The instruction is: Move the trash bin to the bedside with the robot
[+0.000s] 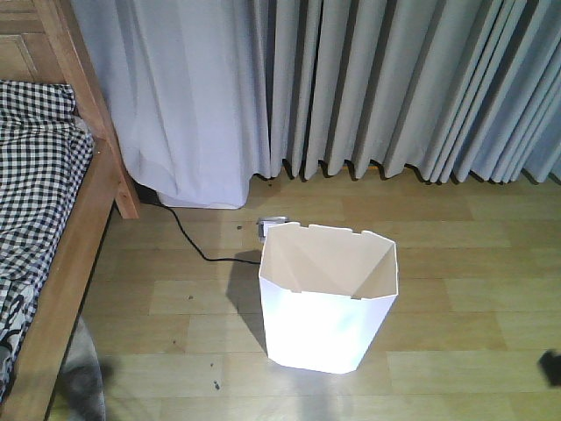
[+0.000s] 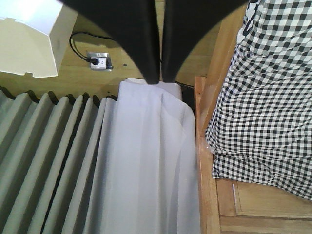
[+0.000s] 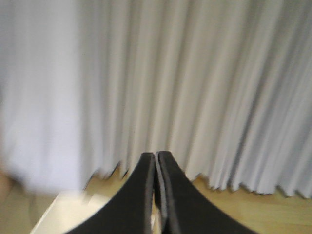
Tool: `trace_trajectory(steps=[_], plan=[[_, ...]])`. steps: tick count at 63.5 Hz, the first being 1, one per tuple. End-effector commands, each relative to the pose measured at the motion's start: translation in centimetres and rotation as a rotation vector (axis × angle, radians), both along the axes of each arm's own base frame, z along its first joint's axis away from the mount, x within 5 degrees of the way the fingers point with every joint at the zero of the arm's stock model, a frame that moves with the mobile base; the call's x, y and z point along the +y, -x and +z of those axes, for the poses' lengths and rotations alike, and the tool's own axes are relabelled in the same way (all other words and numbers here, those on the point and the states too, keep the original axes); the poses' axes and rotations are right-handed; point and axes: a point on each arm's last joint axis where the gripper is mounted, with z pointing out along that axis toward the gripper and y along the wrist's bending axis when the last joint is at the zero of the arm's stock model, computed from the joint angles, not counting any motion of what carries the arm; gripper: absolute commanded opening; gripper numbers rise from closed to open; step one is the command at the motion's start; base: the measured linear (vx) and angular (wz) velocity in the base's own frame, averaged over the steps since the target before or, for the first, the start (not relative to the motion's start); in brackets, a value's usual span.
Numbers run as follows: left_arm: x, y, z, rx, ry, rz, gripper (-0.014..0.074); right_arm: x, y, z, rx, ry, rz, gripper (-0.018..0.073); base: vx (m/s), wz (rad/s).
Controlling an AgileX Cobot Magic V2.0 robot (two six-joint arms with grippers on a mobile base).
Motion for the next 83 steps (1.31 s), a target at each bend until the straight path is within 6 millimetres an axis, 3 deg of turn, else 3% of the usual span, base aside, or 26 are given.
trace_trajectory(steps=[1, 20, 50, 83], plan=[[0.0, -0.1, 0.5, -0.077, -0.004, -0.004, -0.0006, -0.9, 0.0, 1.9, -0.167, -0.038, -0.101, -0.0009, 0.0, 0.0], [0.0, -0.1, 0.5, -0.077, -0.004, -0.004, -0.0006, -1.5, -0.4, -1.1, -0.294, -0.155, -0.155, -0.0009, 0.0, 0.0], [0.0, -0.1, 0.5, -0.077, -0.004, -0.004, -0.0006, -0.4, -0.1, -1.9, -0.214, -0.009, 0.003, -0.0009, 0.0, 0.0], [0.0, -0.1, 0.5, -0.077, -0.004, -0.004, -0.0006, -0.4, -0.1, -2.2, -0.182, 0.003, -0.002, -0.0009, 0.0, 0.0]])
